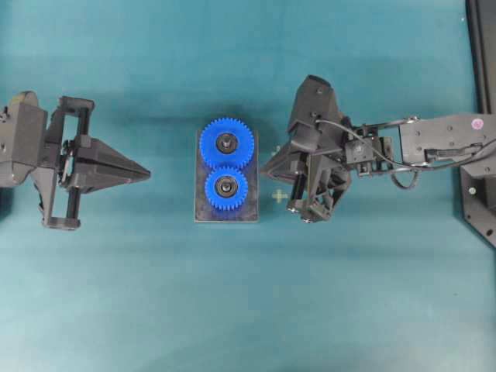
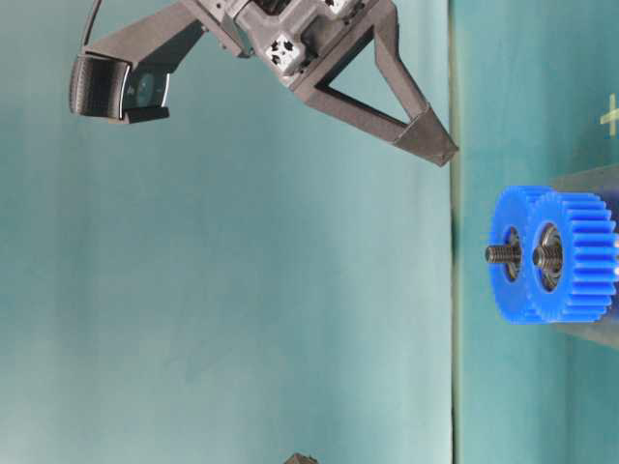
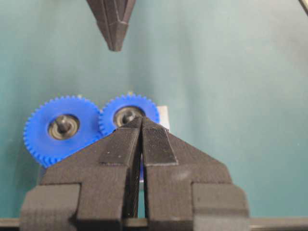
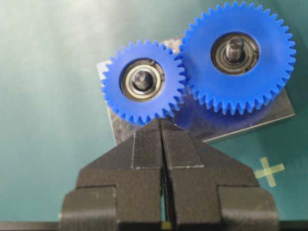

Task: Fit the small gear onto the shaft.

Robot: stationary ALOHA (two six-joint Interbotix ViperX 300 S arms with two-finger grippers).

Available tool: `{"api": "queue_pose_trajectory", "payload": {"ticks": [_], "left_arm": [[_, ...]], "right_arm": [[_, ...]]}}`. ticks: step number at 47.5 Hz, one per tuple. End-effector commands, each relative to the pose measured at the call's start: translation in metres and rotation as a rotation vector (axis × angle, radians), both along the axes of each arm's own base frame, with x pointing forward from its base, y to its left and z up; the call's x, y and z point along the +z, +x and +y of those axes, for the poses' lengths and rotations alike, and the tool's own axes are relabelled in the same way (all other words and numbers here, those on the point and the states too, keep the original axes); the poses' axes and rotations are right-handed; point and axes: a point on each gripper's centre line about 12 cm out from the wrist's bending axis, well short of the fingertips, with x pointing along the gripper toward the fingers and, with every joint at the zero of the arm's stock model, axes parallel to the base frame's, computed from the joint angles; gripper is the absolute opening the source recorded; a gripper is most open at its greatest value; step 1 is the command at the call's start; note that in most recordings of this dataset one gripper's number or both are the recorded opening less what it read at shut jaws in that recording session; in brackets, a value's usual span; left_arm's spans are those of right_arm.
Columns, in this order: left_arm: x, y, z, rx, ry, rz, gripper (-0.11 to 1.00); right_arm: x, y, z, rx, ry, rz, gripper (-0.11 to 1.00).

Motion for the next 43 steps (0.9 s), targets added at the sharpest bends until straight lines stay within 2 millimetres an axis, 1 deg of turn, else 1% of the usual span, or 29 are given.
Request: {"api": "queue_pose_trajectory", "payload": {"ticks": [1, 15, 32, 43], "left_arm": [[0.006, 0.002, -0.001, -0.004, 0.000, -0.021, 0.00], [0.002, 0.003, -0.001, -0.004, 0.001, -0.008, 0.00], [0.000, 0.004, -0.001, -0.004, 0.001, -0.002, 0.00], [-0.007, -0.002, -0.001, -0.003, -0.001, 0.009, 0.00]], "right_arm": [[0.012, 0.001, 0.001, 0.002, 0.003, -0.041, -0.01], [0.012, 0.001, 0.001, 0.001, 0.004, -0.043, -0.01], [0.007, 0.000, 0.001, -0.002, 0.007, -0.028, -0.01], [0.002, -0.002, 0.000, -0.006, 0.011, -0.020, -0.01]]}}
